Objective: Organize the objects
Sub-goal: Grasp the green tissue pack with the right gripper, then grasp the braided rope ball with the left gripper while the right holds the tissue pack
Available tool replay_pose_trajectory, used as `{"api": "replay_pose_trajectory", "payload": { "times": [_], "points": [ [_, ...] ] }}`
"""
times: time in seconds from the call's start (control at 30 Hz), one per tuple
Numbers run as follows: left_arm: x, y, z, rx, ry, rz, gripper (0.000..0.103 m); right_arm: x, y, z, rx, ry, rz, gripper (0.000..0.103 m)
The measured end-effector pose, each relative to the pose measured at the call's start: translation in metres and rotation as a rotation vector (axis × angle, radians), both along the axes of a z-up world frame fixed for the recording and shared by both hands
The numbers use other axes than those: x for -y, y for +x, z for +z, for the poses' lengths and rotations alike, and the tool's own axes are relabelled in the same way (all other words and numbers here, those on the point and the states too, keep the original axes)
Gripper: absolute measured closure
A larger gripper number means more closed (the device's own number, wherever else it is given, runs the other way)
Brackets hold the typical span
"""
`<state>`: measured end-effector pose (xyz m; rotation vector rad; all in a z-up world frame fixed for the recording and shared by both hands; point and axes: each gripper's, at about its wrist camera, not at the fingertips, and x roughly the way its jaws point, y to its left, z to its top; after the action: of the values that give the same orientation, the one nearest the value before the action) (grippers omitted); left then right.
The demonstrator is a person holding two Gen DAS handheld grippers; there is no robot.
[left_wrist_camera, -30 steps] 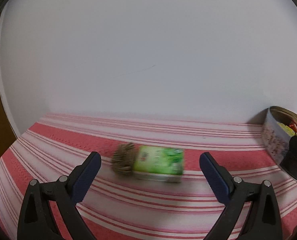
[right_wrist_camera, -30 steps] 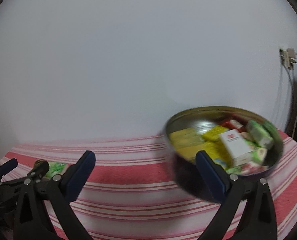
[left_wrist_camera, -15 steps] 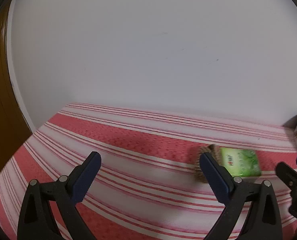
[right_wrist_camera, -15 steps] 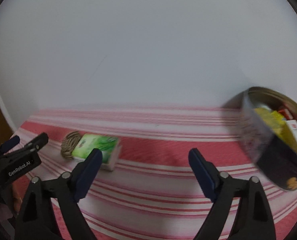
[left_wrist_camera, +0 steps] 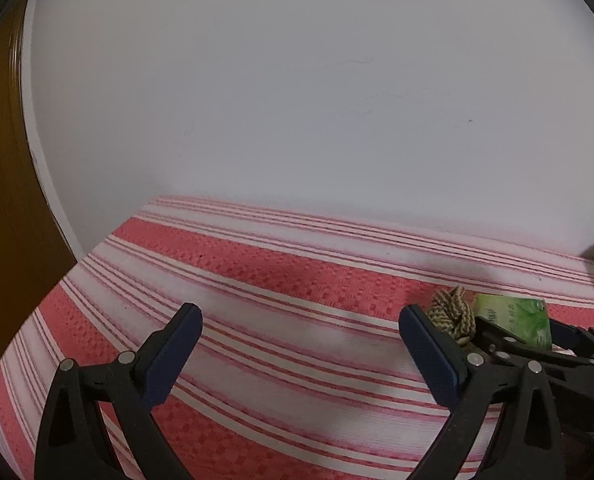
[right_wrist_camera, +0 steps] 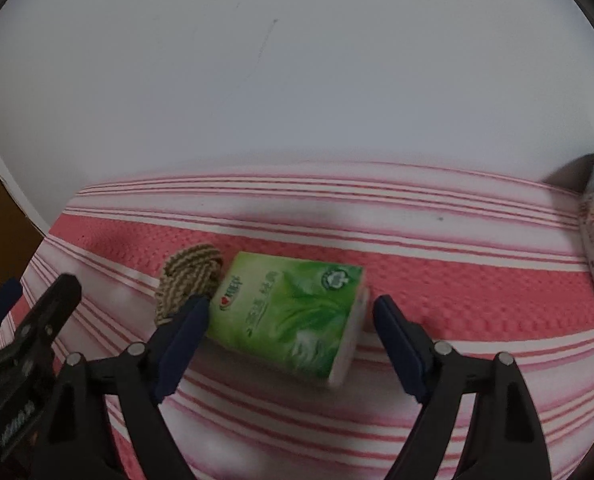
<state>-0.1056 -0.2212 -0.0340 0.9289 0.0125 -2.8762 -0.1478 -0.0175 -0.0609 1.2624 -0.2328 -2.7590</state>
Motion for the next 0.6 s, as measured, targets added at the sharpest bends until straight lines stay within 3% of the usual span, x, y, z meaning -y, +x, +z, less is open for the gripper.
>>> {"api": "replay_pose_trajectory", "payload": {
  "times": [0.07,0.33,0.47,0.6],
  "points": [
    [0.001,0.0,-0.001,0.011,0.019,0.001,0.003,0.004,-0.007,-0.003,0.027,0.028,-0.004,0.014],
    [-0.001,-0.001,-0.002,0.019,0.038,-0.037,0.003,0.0,0.003,0.002,0.021,0.069,0.014,0.021],
    [-0.011,-0.001,0.001,0.019,0.118,-0.133,0.003,-0.025,0.021,0.016,-0.076,0.115,0.011,0.021],
    [-0.027,-0.013,0.0,0.03,0.08,-0.159,0.003,-0.045,0.053,0.033,-0.176,0.17,-0.007,0.021]
  ]
}}
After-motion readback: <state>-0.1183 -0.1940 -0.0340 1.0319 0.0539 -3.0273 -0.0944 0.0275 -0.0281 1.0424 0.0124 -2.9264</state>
